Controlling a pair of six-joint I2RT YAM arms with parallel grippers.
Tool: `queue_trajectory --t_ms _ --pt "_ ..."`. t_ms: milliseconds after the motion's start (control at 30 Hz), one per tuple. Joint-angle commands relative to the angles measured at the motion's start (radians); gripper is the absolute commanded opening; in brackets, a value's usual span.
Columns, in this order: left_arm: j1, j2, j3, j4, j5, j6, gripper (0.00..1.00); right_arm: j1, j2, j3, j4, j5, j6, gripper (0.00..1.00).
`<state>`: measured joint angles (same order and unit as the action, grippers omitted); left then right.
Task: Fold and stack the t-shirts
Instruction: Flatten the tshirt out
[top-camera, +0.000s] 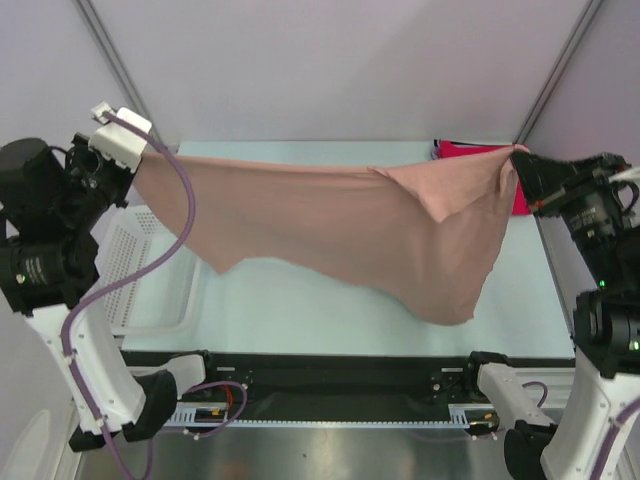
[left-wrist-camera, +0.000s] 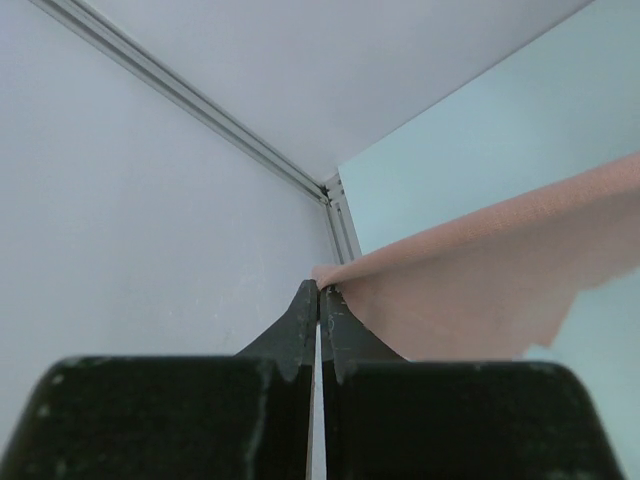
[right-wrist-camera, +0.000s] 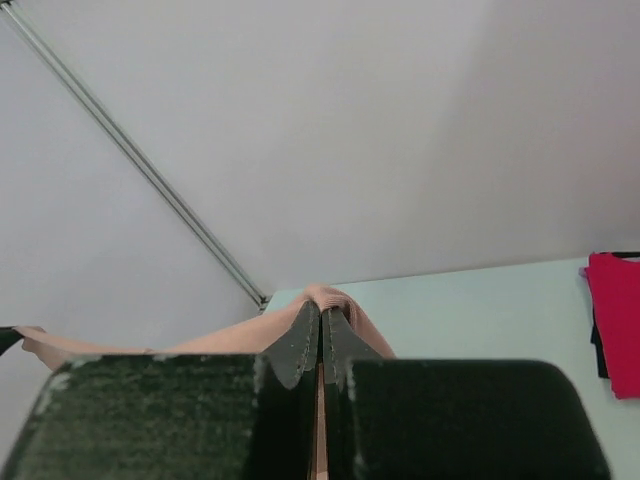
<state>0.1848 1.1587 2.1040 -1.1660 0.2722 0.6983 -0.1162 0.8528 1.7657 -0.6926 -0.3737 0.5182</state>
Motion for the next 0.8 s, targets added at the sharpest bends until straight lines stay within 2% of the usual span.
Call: queue_trajectory --t_ms 0,100,167,233,267,367,400,500,533,567,667,767 --pt "0.015 0.113 -0.015 0.09 -0.082 -0.028 0.0 -0.007 0.161 -0.045 0.155 0.006 0.055 0.0" --pt "0.015 0.214 0.002 0.144 -0.079 -0.042 0.0 -0.007 0.314 -0.032 0.304 -0.04 0.133 0.0" --pt "0.015 0.336 0.095 0.158 -0.071 -0.063 0.0 -0.007 0.439 0.023 0.407 -0.07 0.175 0.0" --pt "0.013 0.441 0.202 0.135 -0.073 -0.083 0.0 -0.007 0.521 0.086 0.439 -0.065 0.215 0.0" --pt "0.013 0.537 0.32 0.126 -0.079 -0.104 0.0 -0.007 0.57 0.131 0.453 -0.048 0.226 0.0" --pt "0.012 0.633 0.442 0.159 -0.108 -0.143 0.0 -0.004 0.734 0.308 0.461 -0.034 0.269 0.0" --pt "0.012 0.634 0.436 0.214 -0.122 -0.152 0.0 -0.002 0.773 0.43 0.449 -0.034 0.276 0.0" --pt "0.01 0.609 0.387 0.313 -0.116 -0.187 0.0 0.007 0.957 0.662 0.357 -0.034 0.286 0.0" --pt "0.008 0.601 0.381 0.33 -0.114 -0.195 0.0 0.009 0.995 0.796 0.337 -0.034 0.29 0.0" --pt "0.007 0.595 0.381 0.342 -0.114 -0.198 0.0 0.009 1.052 0.854 0.322 -0.042 0.305 0.0" --pt "0.004 0.566 0.373 0.388 -0.114 -0.183 0.0 0.007 1.04 0.862 0.364 -0.031 0.318 0.0" --pt "-0.001 0.53 0.324 0.416 -0.1 -0.135 0.0 0.007 0.959 0.738 0.389 -0.013 0.29 0.0"
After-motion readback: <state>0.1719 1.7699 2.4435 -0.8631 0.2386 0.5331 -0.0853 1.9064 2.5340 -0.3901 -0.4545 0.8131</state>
